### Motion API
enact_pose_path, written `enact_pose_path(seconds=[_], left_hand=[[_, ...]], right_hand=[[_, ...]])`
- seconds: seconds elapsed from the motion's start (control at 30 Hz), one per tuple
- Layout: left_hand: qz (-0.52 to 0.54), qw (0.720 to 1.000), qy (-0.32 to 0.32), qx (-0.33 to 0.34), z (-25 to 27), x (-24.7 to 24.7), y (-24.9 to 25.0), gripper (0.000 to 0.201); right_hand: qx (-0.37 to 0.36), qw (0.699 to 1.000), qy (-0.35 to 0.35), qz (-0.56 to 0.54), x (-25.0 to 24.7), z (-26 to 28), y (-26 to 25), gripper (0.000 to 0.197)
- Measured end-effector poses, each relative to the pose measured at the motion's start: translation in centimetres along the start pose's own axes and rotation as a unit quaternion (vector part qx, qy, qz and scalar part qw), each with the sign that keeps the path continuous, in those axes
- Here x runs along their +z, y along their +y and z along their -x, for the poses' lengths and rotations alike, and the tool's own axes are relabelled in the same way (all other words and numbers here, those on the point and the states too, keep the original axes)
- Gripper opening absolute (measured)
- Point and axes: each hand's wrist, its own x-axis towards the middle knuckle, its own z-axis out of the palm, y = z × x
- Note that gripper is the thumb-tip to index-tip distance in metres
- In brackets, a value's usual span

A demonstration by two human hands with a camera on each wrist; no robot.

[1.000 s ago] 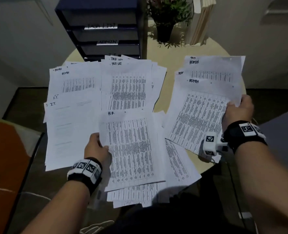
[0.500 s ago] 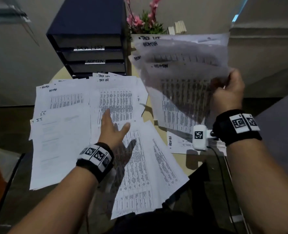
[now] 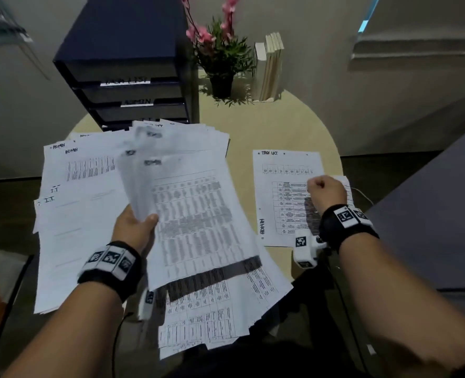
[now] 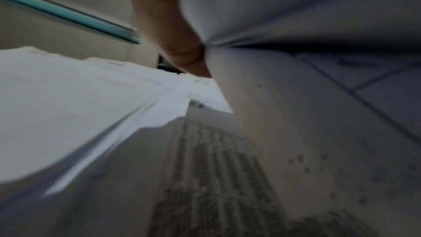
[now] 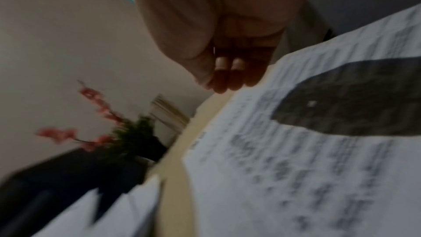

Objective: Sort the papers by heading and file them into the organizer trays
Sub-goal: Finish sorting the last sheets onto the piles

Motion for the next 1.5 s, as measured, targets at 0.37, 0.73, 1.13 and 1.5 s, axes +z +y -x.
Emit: enact_pose_path(seconds=[0.37, 0.73, 1.13, 1.5], left_hand=[[0.052, 0.994, 0.052, -0.081, -1.1, -1.9, -4.6, 0.019], [0.023, 0.998, -0.001, -0.056, -1.3, 1.6, -2.2, 0.021], [0.032, 0.997, -0.026, -0.060, -1.1, 4.3, -0.2, 0.022], [0.055, 0.993, -0.036, -0.094, -1.7, 4.5, -1.7, 0.014]], right_hand=[[0.305, 0.949, 0.021, 0.077, 1.4, 0.7, 8.2, 0.087], [0.123, 0.918, -0.154, 0.344, -1.5, 0.1, 6.8, 0.058], [-0.012, 0.902, -0.129, 0.412, 0.7, -5.9, 2.5, 0.075], [0.084, 0.971, -0.063, 0.214, 1.3, -6.9, 2.4, 0.035]])
